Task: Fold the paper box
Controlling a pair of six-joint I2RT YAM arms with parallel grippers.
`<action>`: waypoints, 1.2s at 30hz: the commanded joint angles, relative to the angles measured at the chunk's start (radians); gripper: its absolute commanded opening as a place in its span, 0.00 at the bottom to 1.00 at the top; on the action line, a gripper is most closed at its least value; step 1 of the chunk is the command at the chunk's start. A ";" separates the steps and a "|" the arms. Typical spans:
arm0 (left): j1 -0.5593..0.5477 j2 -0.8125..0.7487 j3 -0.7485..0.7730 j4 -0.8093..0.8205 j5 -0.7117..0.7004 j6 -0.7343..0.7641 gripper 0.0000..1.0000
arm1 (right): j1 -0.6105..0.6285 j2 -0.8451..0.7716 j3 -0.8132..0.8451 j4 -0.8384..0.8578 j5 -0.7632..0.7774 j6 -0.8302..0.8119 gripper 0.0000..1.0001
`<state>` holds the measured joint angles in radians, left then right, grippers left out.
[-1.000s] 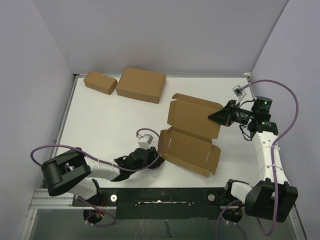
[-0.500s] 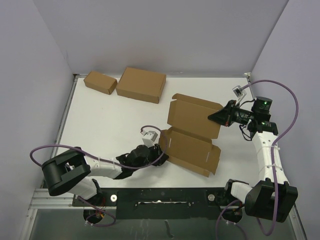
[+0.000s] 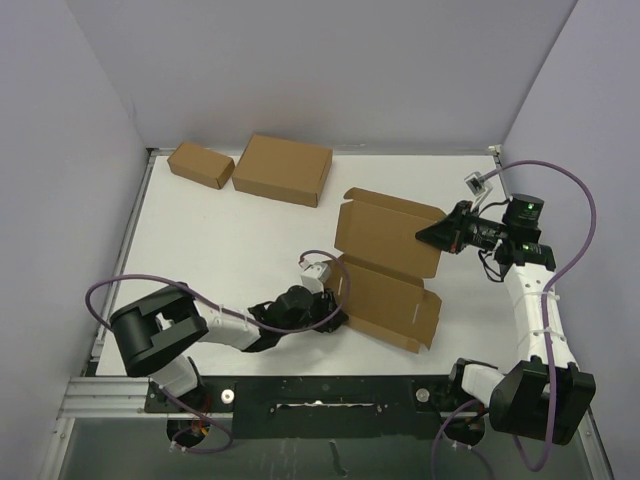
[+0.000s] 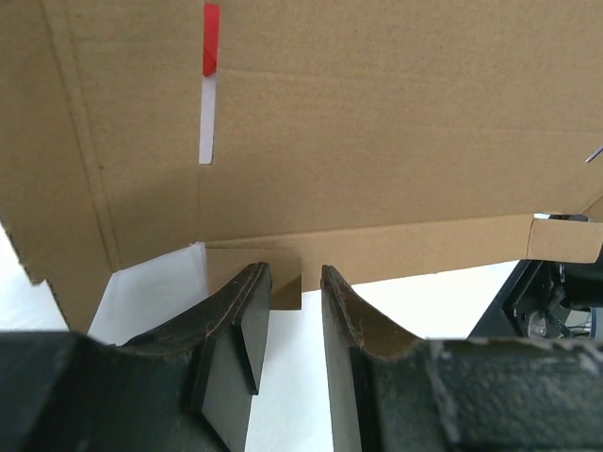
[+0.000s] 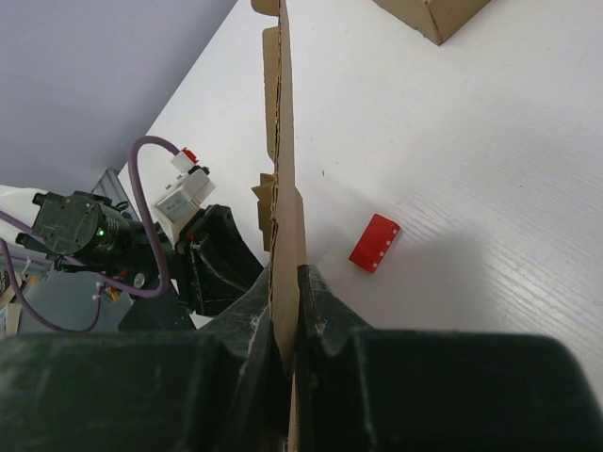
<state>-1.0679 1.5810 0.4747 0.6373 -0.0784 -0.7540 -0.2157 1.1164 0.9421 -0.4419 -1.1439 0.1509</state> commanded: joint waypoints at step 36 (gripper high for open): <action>-0.405 -0.124 0.480 -0.467 -0.419 0.130 0.60 | -0.033 -0.036 -0.002 0.081 -0.011 0.094 0.00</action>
<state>-1.4048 1.3384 0.8204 0.2523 -0.2741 -0.6411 -0.2428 1.1141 0.9405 -0.4053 -1.1423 0.2260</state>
